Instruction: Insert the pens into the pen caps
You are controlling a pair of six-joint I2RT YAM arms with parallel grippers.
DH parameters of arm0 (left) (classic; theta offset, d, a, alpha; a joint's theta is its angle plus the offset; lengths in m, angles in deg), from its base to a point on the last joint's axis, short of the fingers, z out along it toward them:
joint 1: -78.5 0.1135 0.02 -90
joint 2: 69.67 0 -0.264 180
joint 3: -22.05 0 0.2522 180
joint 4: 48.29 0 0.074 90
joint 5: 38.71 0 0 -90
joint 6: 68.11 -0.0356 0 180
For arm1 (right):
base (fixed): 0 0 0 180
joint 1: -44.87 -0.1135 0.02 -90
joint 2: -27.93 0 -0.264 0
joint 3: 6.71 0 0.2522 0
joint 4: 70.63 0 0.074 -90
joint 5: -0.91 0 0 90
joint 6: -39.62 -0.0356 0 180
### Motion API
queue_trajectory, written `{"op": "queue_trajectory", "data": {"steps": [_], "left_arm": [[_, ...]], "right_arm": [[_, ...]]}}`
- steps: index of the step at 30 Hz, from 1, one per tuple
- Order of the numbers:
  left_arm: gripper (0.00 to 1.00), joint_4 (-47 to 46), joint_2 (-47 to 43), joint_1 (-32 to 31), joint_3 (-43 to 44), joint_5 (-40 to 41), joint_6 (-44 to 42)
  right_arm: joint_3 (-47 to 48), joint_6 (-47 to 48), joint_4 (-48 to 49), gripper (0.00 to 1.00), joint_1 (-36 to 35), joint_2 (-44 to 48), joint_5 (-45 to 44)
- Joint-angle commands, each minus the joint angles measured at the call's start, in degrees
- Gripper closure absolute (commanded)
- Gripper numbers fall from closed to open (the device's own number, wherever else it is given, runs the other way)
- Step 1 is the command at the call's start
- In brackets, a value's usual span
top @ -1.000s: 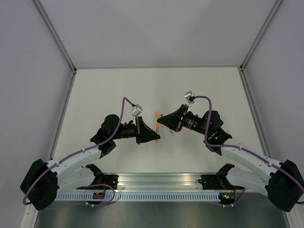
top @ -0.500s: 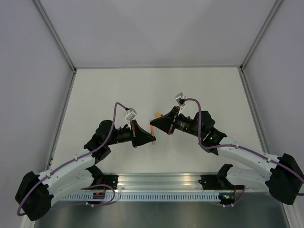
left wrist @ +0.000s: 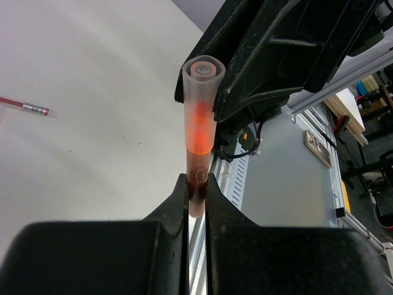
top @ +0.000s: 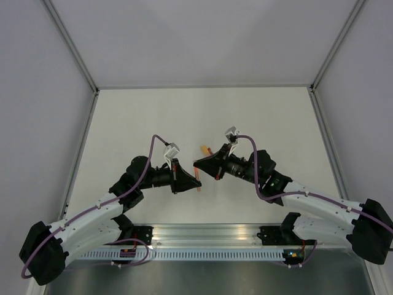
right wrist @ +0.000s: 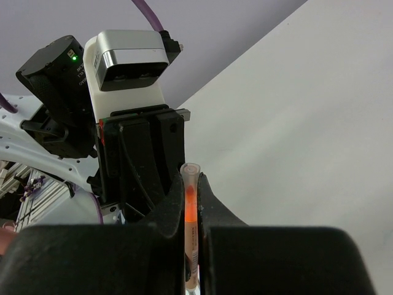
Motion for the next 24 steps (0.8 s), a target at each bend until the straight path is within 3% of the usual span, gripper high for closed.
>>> {"op": "queue_trajectory", "data": {"steps": [1, 24], "left_arm": [[0.98, -7.1, -2.4, 1.4, 1.5, 9.8, -0.8], [0.98, -4.3, -5.2, 5.5, 1.0, 11.8, 0.6]], "right_arm": [[-3.9, -0.3, -7.0, 1.00, -3.1, 1.5, 6.7], [-6.1, 0.8, -8.2, 1.00, -7.5, 0.8, 3.8]]}}
